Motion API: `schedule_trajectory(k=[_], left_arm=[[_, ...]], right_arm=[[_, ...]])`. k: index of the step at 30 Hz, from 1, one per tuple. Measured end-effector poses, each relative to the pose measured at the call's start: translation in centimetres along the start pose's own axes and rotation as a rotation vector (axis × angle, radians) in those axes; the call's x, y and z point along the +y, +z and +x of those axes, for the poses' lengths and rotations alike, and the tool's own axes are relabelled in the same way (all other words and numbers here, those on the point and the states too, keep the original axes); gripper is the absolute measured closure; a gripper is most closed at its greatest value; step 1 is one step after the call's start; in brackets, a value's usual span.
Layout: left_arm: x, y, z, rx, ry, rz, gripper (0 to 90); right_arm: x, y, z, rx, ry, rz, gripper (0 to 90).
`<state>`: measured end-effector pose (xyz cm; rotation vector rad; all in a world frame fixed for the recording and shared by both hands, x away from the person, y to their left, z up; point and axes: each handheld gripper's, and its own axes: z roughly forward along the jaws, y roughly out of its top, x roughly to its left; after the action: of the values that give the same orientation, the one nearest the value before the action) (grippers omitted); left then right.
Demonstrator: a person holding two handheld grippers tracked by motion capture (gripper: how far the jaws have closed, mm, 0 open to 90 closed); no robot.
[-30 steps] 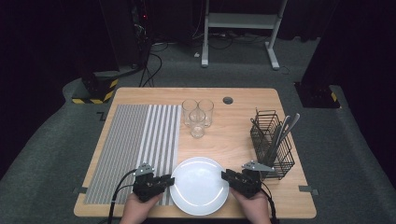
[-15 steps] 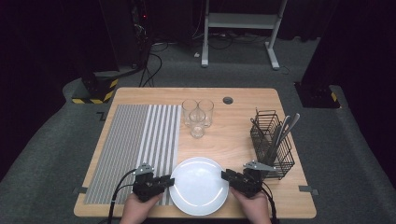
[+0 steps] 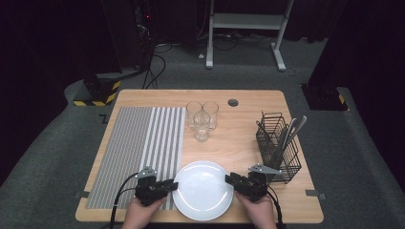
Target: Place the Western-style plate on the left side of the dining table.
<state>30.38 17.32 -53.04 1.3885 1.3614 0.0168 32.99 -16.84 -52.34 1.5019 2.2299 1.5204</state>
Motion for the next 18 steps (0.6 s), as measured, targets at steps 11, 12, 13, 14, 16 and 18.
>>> schedule_trajectory(k=[11, 12, 13, 14, 16, 18], left_arm=[[0.01, 0.04, 0.04, 0.001, -0.004, 0.005, 67.7], [0.02, 0.01, 0.07, 0.001, 0.002, 0.009, 67.7], [0.03, 0.03, 0.04, 0.002, -0.003, 0.003, 67.7], [0.04, 0.04, 0.03, 0.003, -0.007, 0.001, 67.8], [0.05, 0.03, 0.05, 0.002, -0.007, 0.003, 67.9], [0.06, 0.0, 0.03, 0.004, 0.0, 0.005, 67.9]], right_arm=[[-0.08, 0.16, 0.03, 0.003, 0.021, -0.012, 64.1], [-0.09, 0.2, 0.04, 0.002, 0.019, -0.016, 64.2], [-0.09, 0.21, 0.06, 0.001, 0.018, -0.016, 64.5], [-0.09, 0.25, 0.05, 0.0, 0.017, -0.016, 64.7], [-0.1, 0.28, 0.07, -0.001, 0.017, -0.019, 64.7], [-0.13, 0.35, 0.11, -0.003, 0.016, -0.025, 64.6]])
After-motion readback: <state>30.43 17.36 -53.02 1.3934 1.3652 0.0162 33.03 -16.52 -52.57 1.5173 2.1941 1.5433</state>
